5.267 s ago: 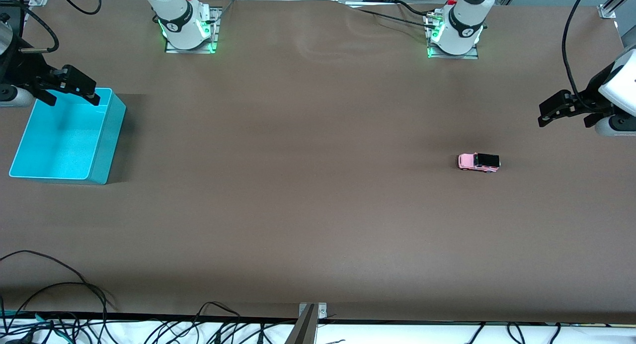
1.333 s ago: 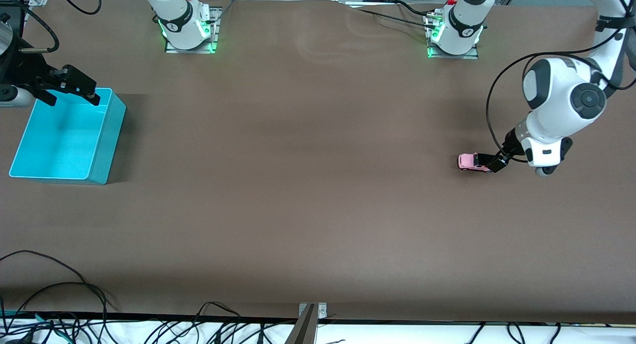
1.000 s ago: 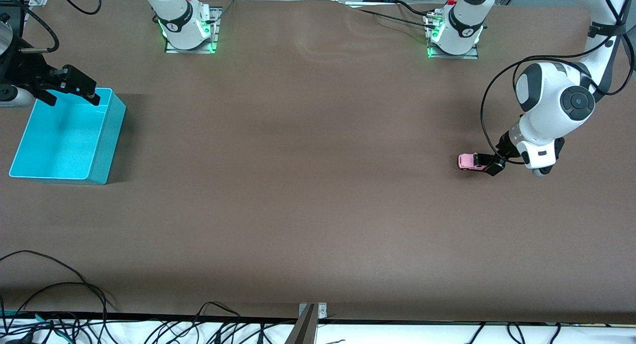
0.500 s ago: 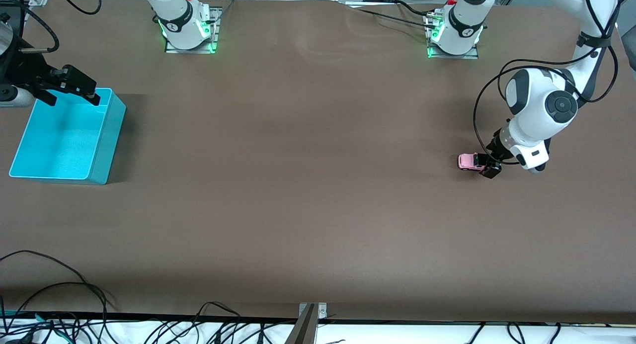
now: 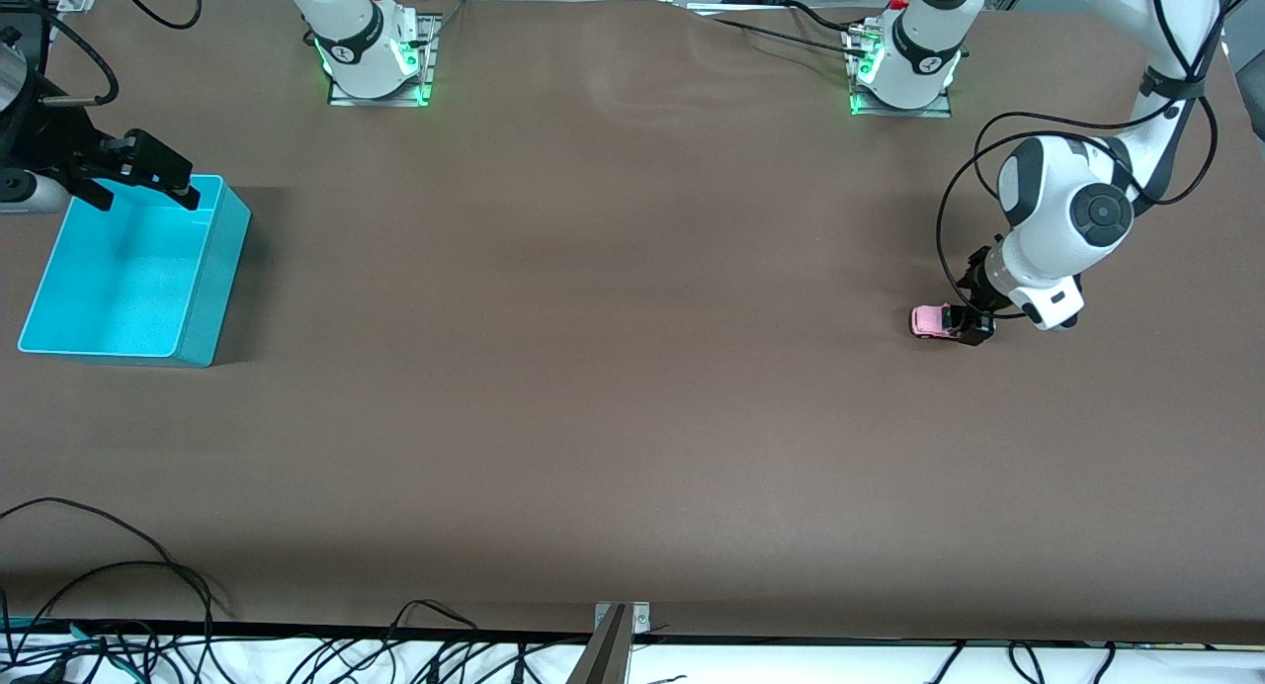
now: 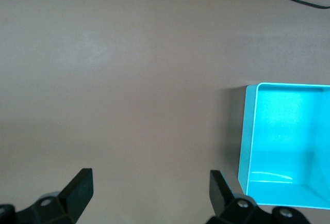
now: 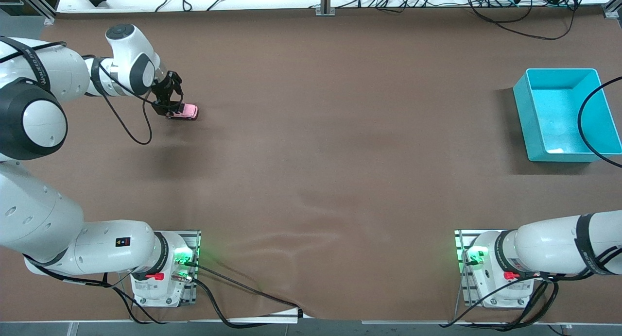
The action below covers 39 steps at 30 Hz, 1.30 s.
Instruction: Wind and store pink jeep toy
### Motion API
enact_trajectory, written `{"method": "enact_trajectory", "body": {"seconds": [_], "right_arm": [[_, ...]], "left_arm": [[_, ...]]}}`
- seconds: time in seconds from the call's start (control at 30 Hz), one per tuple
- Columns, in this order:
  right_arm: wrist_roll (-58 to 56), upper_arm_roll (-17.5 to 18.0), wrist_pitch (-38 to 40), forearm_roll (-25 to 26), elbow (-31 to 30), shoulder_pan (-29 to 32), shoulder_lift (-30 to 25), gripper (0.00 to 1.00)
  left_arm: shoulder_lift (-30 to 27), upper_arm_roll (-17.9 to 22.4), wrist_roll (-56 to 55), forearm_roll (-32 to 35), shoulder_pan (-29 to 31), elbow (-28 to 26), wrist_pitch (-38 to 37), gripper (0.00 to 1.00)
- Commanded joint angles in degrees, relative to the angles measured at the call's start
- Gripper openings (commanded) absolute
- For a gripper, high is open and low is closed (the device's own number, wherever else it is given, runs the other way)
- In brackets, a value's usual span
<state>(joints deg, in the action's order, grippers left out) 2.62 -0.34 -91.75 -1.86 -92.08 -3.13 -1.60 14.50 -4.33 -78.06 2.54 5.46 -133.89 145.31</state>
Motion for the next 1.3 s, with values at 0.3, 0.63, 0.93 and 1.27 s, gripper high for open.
{"method": "enact_trajectory", "body": {"seconds": [0.3,0.63,0.93,1.27], "right_arm": [[-0.2,-0.5,0.3,-0.5,-0.8,-0.2,-0.9,1.00],[-0.2,-0.5,0.3,-0.5,-0.8,-0.2,-0.9,1.00],[-0.2,-0.5,0.3,-0.5,-0.9,-0.2,-0.9,1.00],[-0.2,-0.5,0.3,-0.5,-0.9,-0.2,-0.9,1.00]], "left_arm": [[3.1,0.4,-6.9,2.0,0.5,3.2,1.0,0.84],[5.4,0.4,-11.0,4.7,0.1,4.0,1.0,0.84],[6.0,0.2,-20.2,15.0,0.6,4.1,0.9,0.81],[6.0,0.2,-20.2,14.4,0.5,4.2,0.9,0.77]]}}
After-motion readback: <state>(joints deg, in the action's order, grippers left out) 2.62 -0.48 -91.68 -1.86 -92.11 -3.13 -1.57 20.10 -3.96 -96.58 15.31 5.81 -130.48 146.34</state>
